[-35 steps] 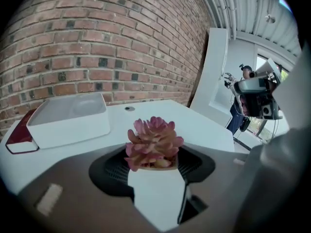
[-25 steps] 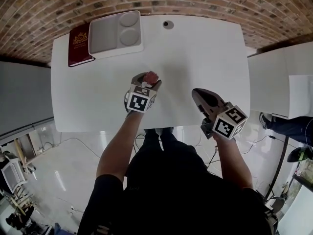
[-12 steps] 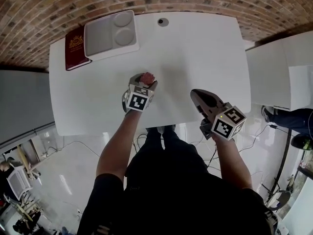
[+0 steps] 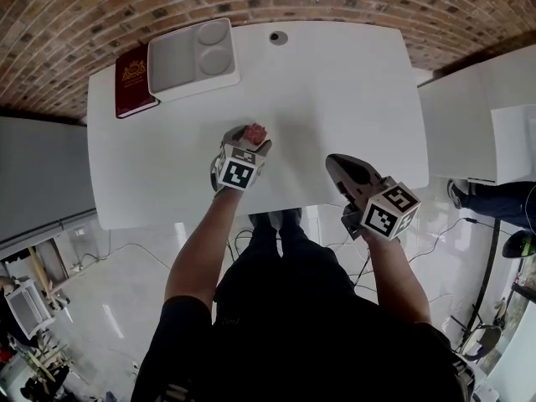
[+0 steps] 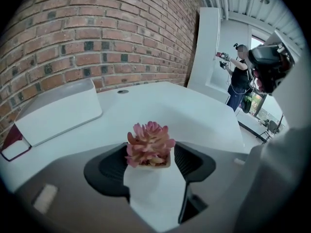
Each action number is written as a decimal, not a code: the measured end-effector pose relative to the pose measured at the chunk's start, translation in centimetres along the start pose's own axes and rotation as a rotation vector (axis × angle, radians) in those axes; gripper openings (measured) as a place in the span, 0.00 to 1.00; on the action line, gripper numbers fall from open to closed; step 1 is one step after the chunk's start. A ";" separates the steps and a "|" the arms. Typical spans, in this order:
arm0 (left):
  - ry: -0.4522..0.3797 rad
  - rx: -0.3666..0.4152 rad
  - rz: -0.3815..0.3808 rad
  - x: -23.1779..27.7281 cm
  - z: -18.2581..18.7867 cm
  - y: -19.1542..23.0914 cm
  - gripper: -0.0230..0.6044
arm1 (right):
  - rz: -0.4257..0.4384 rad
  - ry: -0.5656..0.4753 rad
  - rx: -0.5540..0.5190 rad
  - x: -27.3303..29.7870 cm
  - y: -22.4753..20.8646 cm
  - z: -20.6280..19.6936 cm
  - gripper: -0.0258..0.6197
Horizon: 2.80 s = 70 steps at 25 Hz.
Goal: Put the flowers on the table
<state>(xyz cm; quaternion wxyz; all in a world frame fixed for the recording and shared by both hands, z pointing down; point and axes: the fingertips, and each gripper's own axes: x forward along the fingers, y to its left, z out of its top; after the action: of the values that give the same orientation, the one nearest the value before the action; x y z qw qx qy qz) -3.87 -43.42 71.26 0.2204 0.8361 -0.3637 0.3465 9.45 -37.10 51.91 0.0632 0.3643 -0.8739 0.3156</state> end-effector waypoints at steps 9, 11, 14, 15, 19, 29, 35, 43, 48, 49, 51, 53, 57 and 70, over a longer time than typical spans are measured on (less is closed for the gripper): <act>-0.039 0.035 0.004 -4.6 1.3 -0.9 0.50 | 0.028 -0.061 -0.043 -0.9 2.7 2.1 0.05; -0.059 0.054 0.012 -5.9 2.0 -0.9 0.50 | 0.038 -0.075 -0.056 -1.1 3.4 2.6 0.05; -0.108 0.023 0.021 -8.4 3.2 -0.9 0.50 | 0.044 -0.092 -0.065 -1.5 4.2 3.1 0.05; -0.130 0.008 0.027 -9.2 3.6 -0.9 0.50 | 0.045 -0.097 -0.070 -1.6 4.5 3.4 0.05; -0.210 0.002 0.047 -12.3 5.3 -0.5 0.50 | 0.042 -0.113 -0.091 -2.0 5.5 4.4 0.05; -0.364 0.145 0.021 -19.7 9.8 -1.9 0.40 | 0.056 -0.123 -0.180 -1.8 8.1 7.1 0.05; -0.538 0.120 0.070 -26.6 12.6 -0.7 0.18 | 0.109 -0.153 -0.232 -0.7 10.3 8.7 0.05; -0.680 0.020 0.175 -34.5 12.9 2.1 0.09 | 0.153 -0.200 -0.318 -0.2 12.1 10.8 0.05; -0.735 -0.033 0.227 -36.9 13.2 3.0 0.05 | 0.149 -0.235 -0.386 -1.6 13.4 11.7 0.05; -0.748 -0.048 0.236 -37.1 13.4 3.2 0.05 | 0.145 -0.232 -0.405 -1.7 13.3 11.7 0.05; -0.768 -0.076 0.248 -37.3 13.7 3.5 0.05 | 0.140 -0.244 -0.423 -2.0 13.0 12.1 0.05; -0.770 -0.089 0.254 -37.2 14.0 3.6 0.05 | 0.144 -0.282 -0.434 -2.6 13.2 12.9 0.05; -0.730 -0.071 0.255 -36.1 14.1 3.0 0.05 | 0.138 -0.318 -0.492 -3.5 13.6 13.7 0.05; -0.715 -0.066 0.238 -35.3 14.3 2.6 0.05 | 0.164 -0.290 -0.498 -3.5 13.7 12.9 0.05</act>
<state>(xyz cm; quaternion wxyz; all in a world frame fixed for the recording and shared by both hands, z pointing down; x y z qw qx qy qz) -17.33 -37.88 35.99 0.0648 0.8484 -0.5235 0.0441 4.26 -35.36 33.58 -0.0008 0.3069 -0.9509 0.0403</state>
